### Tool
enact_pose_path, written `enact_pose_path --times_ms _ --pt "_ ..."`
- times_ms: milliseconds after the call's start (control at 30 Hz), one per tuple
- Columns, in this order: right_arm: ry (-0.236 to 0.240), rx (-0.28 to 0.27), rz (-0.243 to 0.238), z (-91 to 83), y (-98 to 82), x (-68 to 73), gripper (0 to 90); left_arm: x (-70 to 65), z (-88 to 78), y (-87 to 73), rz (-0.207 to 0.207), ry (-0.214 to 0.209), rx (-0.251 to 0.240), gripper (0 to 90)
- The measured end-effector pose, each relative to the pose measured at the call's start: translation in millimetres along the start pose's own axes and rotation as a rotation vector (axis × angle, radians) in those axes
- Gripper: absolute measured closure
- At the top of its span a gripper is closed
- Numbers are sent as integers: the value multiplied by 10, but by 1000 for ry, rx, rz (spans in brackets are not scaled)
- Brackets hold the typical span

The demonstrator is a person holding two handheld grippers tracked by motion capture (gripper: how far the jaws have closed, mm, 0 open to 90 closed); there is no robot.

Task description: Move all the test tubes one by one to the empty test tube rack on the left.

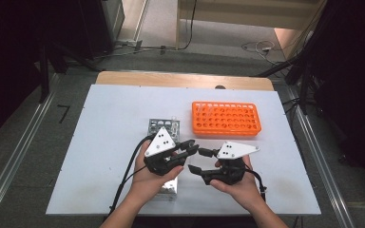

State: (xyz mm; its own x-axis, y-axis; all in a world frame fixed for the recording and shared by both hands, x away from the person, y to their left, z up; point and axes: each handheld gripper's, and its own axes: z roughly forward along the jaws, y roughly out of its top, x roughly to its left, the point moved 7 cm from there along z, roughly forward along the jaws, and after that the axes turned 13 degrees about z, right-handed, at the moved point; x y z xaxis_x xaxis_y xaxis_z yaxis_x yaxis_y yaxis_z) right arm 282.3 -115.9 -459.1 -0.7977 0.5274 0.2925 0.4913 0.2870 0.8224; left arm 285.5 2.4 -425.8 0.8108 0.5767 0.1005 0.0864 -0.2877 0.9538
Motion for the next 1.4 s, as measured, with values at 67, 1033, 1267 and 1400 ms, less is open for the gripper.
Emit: enact_pose_path --times_ms 67,1033,1267,1400 --pt "-17 -13 5 -28 10 -36 213 40 -21 7 -3 11 -2 748" --pt "-121 -104 81 -710 -200 -607 0 732 -111 -19 -12 193 -28 748" --pt "-138 -104 94 -808 -260 -669 0 778 -14 -105 -7 226 -10 749" --pt "-140 -108 96 -812 -256 -682 0 806 17 -147 -7 240 -2 748"
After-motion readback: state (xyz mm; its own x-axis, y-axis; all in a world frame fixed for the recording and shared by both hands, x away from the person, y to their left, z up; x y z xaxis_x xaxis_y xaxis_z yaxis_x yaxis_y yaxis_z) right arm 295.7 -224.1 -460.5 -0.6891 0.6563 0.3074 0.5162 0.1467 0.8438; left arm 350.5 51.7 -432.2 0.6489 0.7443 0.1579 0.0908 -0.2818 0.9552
